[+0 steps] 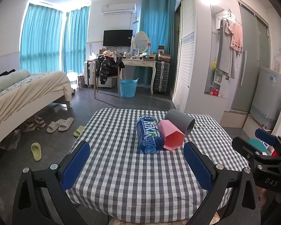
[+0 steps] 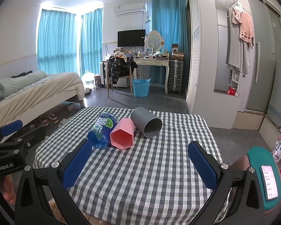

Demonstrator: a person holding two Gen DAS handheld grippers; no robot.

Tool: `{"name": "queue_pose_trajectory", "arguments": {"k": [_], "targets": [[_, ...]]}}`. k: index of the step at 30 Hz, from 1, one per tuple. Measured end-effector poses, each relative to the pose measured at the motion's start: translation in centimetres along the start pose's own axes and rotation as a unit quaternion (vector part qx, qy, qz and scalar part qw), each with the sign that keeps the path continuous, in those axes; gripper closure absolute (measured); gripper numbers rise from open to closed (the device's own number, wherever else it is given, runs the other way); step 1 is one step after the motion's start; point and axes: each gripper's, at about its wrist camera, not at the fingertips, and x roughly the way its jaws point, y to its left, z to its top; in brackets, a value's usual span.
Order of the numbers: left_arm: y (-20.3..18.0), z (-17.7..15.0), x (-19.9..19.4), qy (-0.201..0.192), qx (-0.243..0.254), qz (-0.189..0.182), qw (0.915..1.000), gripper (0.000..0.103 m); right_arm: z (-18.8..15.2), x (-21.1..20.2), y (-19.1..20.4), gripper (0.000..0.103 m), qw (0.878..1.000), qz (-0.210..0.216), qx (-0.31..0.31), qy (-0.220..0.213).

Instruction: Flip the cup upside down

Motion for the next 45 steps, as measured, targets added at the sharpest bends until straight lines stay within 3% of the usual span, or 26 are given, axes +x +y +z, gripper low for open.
{"name": "queue_pose_trajectory", "arguments": {"k": [16,20,25,28,33,45], "targets": [[-0.3,1.7,3.0,0.019,-0.006,0.023,0.9995,0.0,0.2,2.1,-1.6,0.0,1.0,-0.004,0.006,0.013],[-0.7,3.3,5.4,0.035,-0.003,0.017,0.9992,0.0,1.5,3.2,-2.4,0.0,1.0,-0.004,0.002,0.008],[-1.6,5.8,10.3,0.055,0.016,0.035,0.9977,0.0,2.6,5.8,-3.9,0.0,1.0,-0.001,0.014,0.016],[-2.2,6.5,14.3,0.084,0.024,0.029,0.9958,0.0,2.8,7.9,-5.2,0.0,0.999,-0.004,0.026,0.031],[-1.9,4.9,20.9,0.169,0.002,0.027,0.9853,0.002,2.8,11.2,-7.1,0.0,0.998,-0.008,0.042,0.053],[-2.7,2.9,24.6,0.229,0.006,0.027,0.973,0.002,2.1,15.6,-9.1,0.0,0.994,-0.003,0.06,0.087]]}}
